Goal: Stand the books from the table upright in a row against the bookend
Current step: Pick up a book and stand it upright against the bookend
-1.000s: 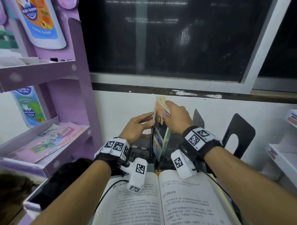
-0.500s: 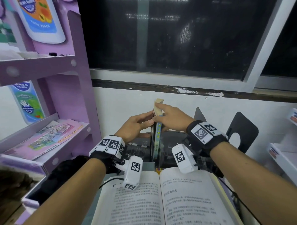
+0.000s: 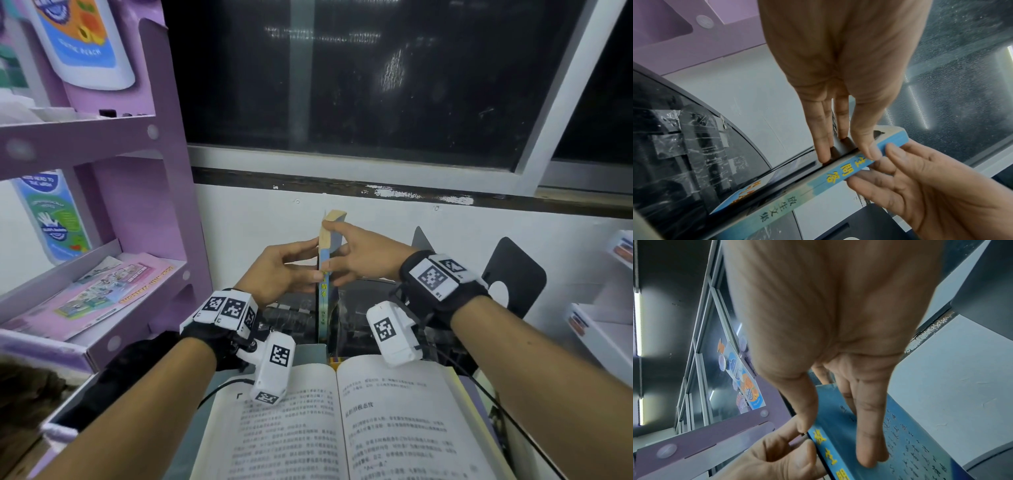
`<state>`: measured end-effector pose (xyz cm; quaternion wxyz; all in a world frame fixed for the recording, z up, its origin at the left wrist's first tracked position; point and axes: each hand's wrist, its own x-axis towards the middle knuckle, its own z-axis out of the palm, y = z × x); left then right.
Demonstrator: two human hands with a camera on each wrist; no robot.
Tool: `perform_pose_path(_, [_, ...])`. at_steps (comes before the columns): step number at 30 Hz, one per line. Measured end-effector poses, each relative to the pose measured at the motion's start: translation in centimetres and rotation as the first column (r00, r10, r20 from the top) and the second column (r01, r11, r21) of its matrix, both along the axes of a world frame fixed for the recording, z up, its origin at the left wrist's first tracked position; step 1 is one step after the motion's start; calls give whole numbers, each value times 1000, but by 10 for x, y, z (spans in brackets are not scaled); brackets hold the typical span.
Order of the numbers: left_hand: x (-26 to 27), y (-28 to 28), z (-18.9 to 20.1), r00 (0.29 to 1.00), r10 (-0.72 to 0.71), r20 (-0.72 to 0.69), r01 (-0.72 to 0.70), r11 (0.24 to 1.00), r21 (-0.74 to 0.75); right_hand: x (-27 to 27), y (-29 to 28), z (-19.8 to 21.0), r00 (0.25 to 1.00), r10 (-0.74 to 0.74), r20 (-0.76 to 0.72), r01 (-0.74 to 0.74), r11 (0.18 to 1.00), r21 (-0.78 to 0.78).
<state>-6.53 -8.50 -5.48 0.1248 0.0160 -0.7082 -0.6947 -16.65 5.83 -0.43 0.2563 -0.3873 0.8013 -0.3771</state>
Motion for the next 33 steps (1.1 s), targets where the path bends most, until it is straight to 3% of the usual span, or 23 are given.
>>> perform_pose_path(5, [-4, -2, -2, 999, 41, -11, -41, 999, -1, 0, -2, -4, 998, 4, -62, -5, 1000, -10])
perform_pose_path(13, [-9, -9, -3, 994, 108, -4, -108, 986, -129, -1, -1, -4, 999, 31, 24, -29, 994, -102])
perform_pose_path(19, [-5, -10, 0, 994, 107, 18, -103, 984, -144, 2, -2, -7, 1000, 15, 12, -13, 991, -136])
perform_pose_path(28, [-3, -8, 1, 991, 128, 41, -117, 972, -204, 10, 1, -6, 1000, 27, 8, -26, 999, -29])
perform_pose_path(33, [0, -5, 4, 989, 127, 73, -107, 967, -233, 15, 1, -5, 993, -2, -114, 8, 998, 54])
